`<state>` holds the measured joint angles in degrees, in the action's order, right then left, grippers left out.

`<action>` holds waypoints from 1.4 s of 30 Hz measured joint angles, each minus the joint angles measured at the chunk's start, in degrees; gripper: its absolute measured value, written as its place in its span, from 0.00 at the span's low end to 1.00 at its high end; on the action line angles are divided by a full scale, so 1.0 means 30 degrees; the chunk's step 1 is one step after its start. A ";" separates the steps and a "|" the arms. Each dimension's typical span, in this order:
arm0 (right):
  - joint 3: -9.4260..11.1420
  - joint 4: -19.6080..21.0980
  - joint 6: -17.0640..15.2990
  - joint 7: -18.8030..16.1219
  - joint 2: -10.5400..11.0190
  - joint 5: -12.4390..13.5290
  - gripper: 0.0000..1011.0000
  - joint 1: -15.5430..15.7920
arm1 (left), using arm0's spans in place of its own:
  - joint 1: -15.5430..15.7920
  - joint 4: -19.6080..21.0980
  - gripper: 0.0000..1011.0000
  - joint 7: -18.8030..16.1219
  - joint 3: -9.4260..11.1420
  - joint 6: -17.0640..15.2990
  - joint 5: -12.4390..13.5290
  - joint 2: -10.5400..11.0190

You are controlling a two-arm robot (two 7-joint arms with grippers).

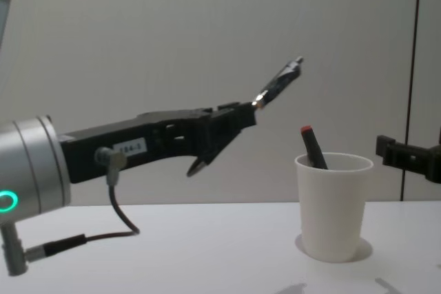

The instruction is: Place the pen into the pen holder.

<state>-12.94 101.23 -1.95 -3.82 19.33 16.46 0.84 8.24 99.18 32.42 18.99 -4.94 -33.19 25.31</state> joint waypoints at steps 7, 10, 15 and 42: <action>0.0000 0.0000 0.0001 0.0000 0.0000 0.0000 0.99 -0.0001 | 0.0259 0.0038 0.13 0.0548 0.0181 -0.0134 0.0546 -0.0126; 0.0000 -0.0001 0.0001 0.0000 0.0000 0.0001 0.99 0.0001 | 0.0338 0.0048 0.13 0.0702 0.0239 -0.0174 0.0721 -0.0168; -0.0001 0.0000 0.0001 0.0000 0.0000 0.0001 0.99 0.0001 | 0.0427 0.0060 0.13 0.0861 0.0304 -0.0215 0.0911 -0.0214; 0.0347 0.2263 0.0152 -0.3090 0.1016 0.3792 0.99 0.1429 | 0.0598 0.0084 0.13 0.1185 0.0435 -0.0306 0.1278 -0.0307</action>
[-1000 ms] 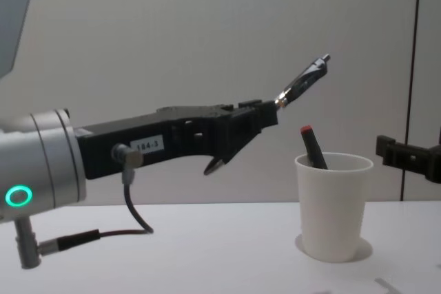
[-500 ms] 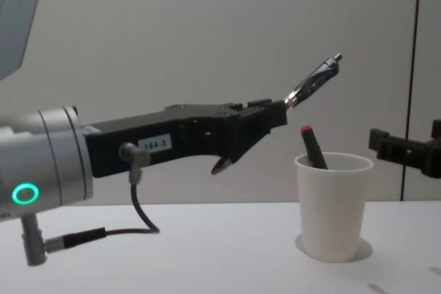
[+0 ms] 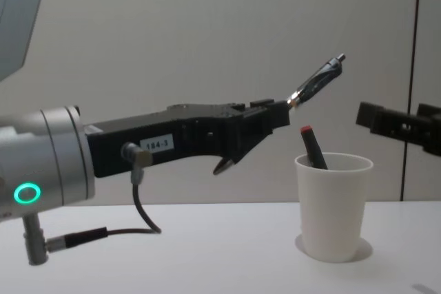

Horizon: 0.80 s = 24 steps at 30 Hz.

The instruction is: Place the pen into the pen holder.

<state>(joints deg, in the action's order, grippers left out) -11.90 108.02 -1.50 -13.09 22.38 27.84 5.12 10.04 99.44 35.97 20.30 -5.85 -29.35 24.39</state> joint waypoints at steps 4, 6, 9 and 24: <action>0.0109 0.0564 -0.0217 -0.0580 0.0294 0.1098 0.99 0.0358 | 0.0006 0.0000 0.13 0.0007 0.0005 0.0000 0.0014 -0.0007; 0.0181 0.0849 -0.0397 -0.0929 0.0452 0.1816 0.99 0.0527 | 0.0010 -0.0001 0.13 0.0011 0.0005 0.0000 0.0018 -0.0008; 0.0250 0.1089 -0.0629 -0.1247 0.0590 0.2541 0.99 0.0660 | 0.0015 -0.0001 0.13 0.0018 0.0007 0.0000 0.0025 -0.0008; 0.0646 0.1831 -0.2556 -0.1633 0.0918 0.7181 0.99 0.0902 | 0.0023 -0.0001 0.13 0.0032 0.0005 0.0002 0.0036 -0.0006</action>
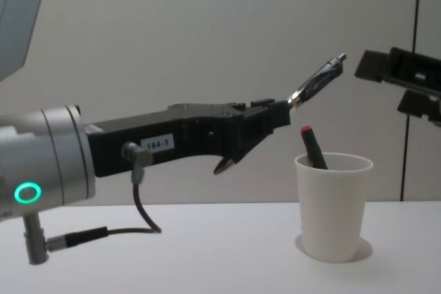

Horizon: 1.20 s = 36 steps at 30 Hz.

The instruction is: Place the pen into the pen holder.

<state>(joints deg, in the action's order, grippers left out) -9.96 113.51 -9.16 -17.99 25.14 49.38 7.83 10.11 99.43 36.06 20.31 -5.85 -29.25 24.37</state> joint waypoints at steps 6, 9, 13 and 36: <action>0.0026 -0.0093 -0.0884 0.0930 -0.0301 0.1528 0.99 -0.0324 | 0.0000 -0.0001 0.13 0.0001 0.0000 0.0001 -0.0002 -0.0001; -0.0028 -0.0253 -0.1302 0.1498 -0.0552 0.2043 0.99 -0.0567 | -0.0001 -0.0001 0.13 0.0001 -0.0001 0.0001 -0.0003 -0.0001; -0.0149 -0.0436 -0.1700 0.1973 -0.0844 0.2488 0.99 -0.0877 | -0.0001 -0.0001 0.13 0.0001 -0.0001 0.0001 -0.0003 -0.0001; -0.1191 -0.0723 -0.3185 0.2652 -0.1699 0.2776 0.99 -0.1862 | -0.0001 -0.0001 0.13 -0.0001 -0.0002 0.0001 -0.0004 0.0000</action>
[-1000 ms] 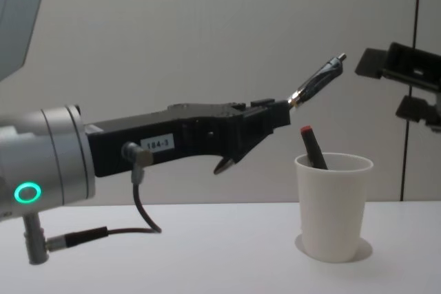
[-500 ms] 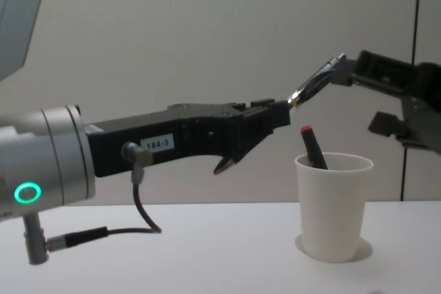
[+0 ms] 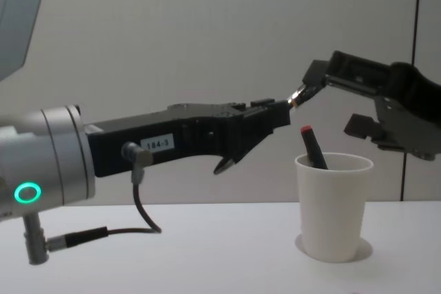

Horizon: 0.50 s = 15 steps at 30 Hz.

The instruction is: Place the pen into the pen holder.

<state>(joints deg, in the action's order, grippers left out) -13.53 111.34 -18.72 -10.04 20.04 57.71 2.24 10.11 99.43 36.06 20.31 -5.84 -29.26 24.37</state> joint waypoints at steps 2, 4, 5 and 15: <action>-0.0049 0.0027 0.0026 0.0074 -0.0021 -0.0003 0.99 -0.0002 | 0.0000 0.0000 0.13 -0.0001 0.0000 -0.0001 0.0000 0.0000; -0.0085 0.0044 0.0075 0.0168 -0.0041 -0.0003 0.99 -0.0002 | 0.0000 0.0000 0.13 -0.0001 0.0001 0.0000 0.0000 0.0000; -0.0126 0.0057 0.0123 0.0250 -0.0071 -0.0003 0.99 -0.0001 | 0.0000 0.0000 0.13 -0.0001 0.0000 -0.0001 0.0001 0.0000; -0.0505 0.0057 0.0255 0.0526 -0.0423 -0.0044 0.99 -0.0171 | 0.0000 0.0000 0.13 -0.0001 0.0000 0.0000 0.0000 0.0000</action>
<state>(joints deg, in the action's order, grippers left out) -15.04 111.52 -17.95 -8.46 18.77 57.58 1.73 10.11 99.43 36.06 20.31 -5.84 -29.26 24.37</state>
